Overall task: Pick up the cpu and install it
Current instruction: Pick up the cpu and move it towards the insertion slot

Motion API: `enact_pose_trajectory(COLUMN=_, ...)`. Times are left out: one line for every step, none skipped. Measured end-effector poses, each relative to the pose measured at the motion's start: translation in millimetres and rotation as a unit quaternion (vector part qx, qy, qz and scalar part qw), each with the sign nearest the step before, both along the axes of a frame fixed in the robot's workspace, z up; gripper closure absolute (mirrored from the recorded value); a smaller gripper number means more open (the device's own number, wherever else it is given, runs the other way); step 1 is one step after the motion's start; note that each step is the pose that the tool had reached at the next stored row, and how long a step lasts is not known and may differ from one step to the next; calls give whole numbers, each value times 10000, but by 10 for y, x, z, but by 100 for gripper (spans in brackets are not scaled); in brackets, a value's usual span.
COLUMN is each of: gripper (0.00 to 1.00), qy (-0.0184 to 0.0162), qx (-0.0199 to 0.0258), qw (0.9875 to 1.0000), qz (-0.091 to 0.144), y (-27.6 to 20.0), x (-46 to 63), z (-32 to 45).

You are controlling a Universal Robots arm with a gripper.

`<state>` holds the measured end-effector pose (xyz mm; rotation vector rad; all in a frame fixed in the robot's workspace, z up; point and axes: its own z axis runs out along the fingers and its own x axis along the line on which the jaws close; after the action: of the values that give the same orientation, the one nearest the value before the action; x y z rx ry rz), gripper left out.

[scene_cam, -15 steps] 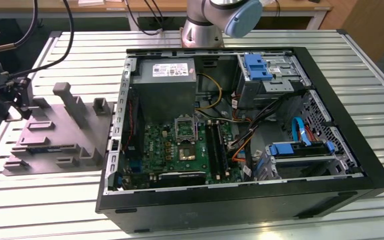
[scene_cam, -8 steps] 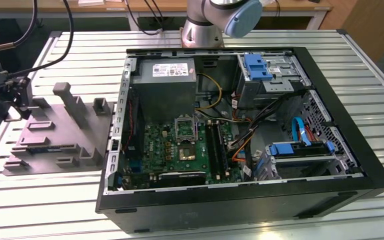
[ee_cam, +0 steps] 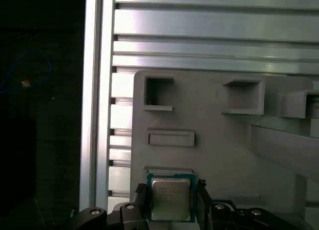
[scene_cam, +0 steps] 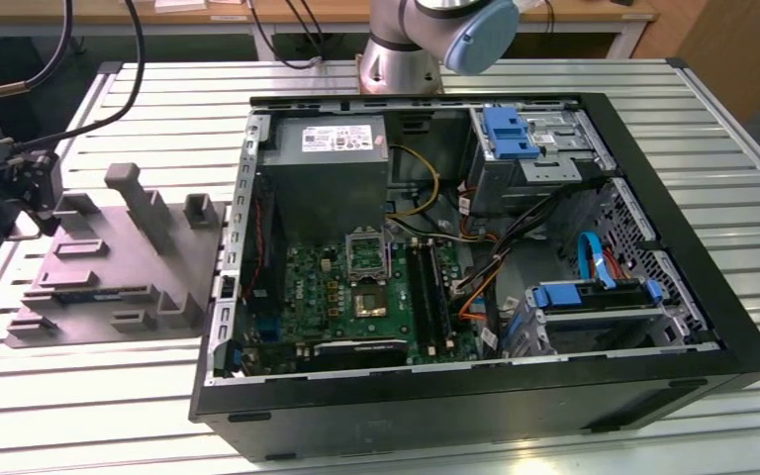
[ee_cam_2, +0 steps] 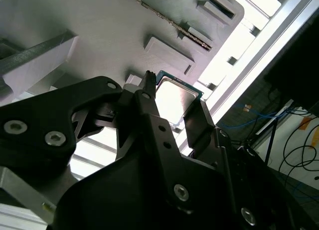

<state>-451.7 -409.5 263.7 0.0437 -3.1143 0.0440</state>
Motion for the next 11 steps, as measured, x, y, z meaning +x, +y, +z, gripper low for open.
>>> enact_pose_trajectory(gripper=53, qy=1, qx=-2, qw=10000, qz=0, y=0, x=0, z=1)
enact_pose_trajectory(gripper=53, qy=1, qx=-4, qw=10000, qz=0, y=0, x=0, z=3)
enact_pose_trajectory(gripper=53, qy=1, qx=-6, qw=10000, qz=0, y=0, x=0, z=6)
enact_pose_trajectory(gripper=53, qy=1, qx=-11, qw=10000, qz=0, y=0, x=0, z=9)
enact_pose_trajectory(gripper=53, qy=1, qx=-14, qw=10000, qz=0, y=0, x=0, z=11)
enact_pose_trajectory(gripper=53, qy=0, qx=-17, qw=10000, qz=0, y=0, x=0, z=13)
enact_pose_trajectory(gripper=53, qy=0, qx=-20, qw=10000, qz=0, y=0, x=0, z=15)
enact_pose_trajectory(gripper=53, qy=0, qx=-22, qw=10000, qz=0, y=0, x=0, z=16)
enact_pose_trajectory(gripper=53, qy=1, qx=-23, qw=10000, qz=0, y=0, x=0, z=19)
enact_pose_trajectory(gripper=53, qy=1, qx=-24, qw=10000, qz=0, y=0, x=0, z=21)
enact_pose_trajectory(gripper=53, qy=0, qx=-26, qw=10000, qz=0, y=0, x=0, z=22)
